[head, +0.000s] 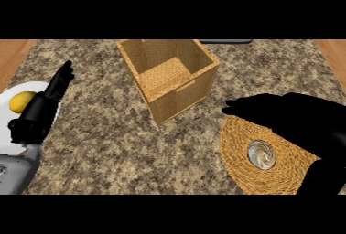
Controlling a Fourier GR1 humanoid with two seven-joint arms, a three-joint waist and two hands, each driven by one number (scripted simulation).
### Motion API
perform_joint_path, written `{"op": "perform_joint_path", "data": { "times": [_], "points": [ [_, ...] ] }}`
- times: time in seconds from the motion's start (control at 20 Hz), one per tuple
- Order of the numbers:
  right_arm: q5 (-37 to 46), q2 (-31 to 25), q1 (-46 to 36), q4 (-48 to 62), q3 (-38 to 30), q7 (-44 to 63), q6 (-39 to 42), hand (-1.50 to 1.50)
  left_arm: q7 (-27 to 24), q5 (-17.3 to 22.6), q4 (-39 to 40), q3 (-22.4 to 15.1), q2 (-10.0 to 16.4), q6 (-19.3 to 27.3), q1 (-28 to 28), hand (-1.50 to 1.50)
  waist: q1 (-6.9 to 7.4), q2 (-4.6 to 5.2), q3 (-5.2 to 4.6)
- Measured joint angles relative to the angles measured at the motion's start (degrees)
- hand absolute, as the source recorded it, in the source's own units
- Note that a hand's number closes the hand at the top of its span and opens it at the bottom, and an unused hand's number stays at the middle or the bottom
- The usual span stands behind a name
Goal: Pick the cupcake from the placemat and place it in the basket
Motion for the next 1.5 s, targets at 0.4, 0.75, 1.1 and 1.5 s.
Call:
{"op": "perform_joint_path", "data": {
  "times": [0.4,0.75,1.1,1.5],
  "points": [
    [-0.66,2.70,-1.86,6.32,-1.02,3.20,11.93,-1.50,0.00,-1.19,-0.04,1.54,-1.34,-1.00,0.68,0.00,-0.35,0.17,0.21],
    [8.70,6.50,2.12,9.79,-2.88,-2.61,16.85,-1.50,1.73,-2.59,-2.12,3.28,-2.25,-2.51,1.55,0.00,-0.49,0.20,0.29],
    [19.83,10.68,5.50,12.82,0.24,-5.97,18.96,-1.50,1.88,-4.24,-2.53,4.35,-3.63,-3.45,1.68,0.00,-0.51,0.22,0.29],
    [33.91,13.84,10.91,16.93,1.30,-14.15,17.22,-1.50,3.00,-5.88,-3.91,6.01,-5.33,-5.20,2.32,0.00,-0.61,0.21,0.31]
  ]
}}
